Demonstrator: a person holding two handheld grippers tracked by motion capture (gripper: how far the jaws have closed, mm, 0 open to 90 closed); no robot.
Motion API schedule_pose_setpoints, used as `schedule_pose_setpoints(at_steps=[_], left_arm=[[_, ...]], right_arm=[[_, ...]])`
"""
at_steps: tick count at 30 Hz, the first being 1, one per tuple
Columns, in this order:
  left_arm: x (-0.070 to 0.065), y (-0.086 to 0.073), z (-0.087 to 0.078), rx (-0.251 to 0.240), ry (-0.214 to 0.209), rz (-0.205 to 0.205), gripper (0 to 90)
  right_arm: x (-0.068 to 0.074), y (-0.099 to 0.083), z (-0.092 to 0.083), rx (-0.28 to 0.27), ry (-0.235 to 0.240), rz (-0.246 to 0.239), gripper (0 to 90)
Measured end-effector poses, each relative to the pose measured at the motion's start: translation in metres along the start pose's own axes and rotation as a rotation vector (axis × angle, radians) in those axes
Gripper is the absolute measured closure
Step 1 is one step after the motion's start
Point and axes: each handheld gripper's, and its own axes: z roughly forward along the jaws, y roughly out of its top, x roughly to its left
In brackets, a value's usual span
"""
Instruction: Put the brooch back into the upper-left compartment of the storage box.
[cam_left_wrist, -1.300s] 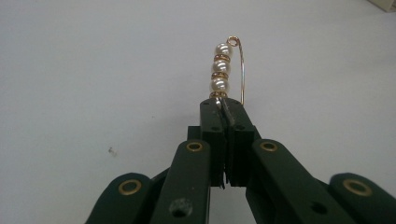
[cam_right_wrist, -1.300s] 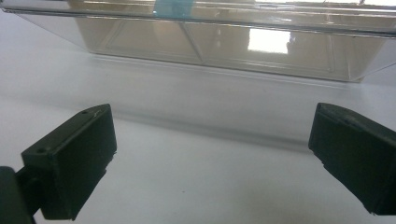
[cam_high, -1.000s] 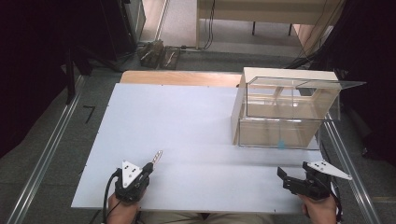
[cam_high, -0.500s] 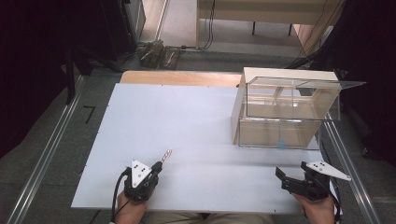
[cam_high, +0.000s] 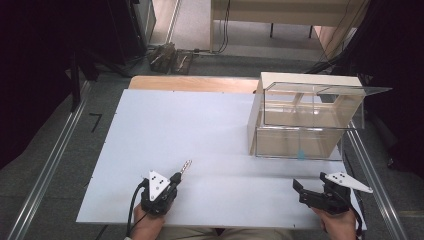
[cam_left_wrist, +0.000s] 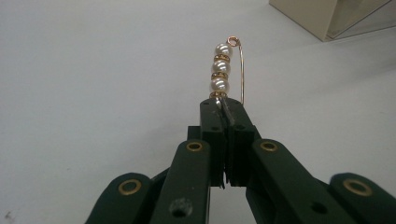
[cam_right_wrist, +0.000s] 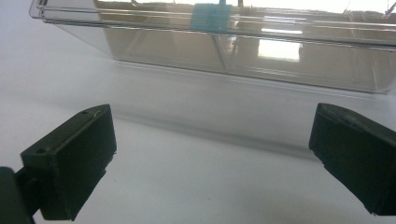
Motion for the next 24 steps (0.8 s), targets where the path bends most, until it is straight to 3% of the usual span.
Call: schedule_pose_setpoints(at_steps=[24], left_arm=[[-0.043, 0.005, 0.028, 0.004, -0.104, 0.039, 87.3]], right_arm=[[0.017, 0.003, 0.004, -0.01, 0.047, -0.04, 2.9]])
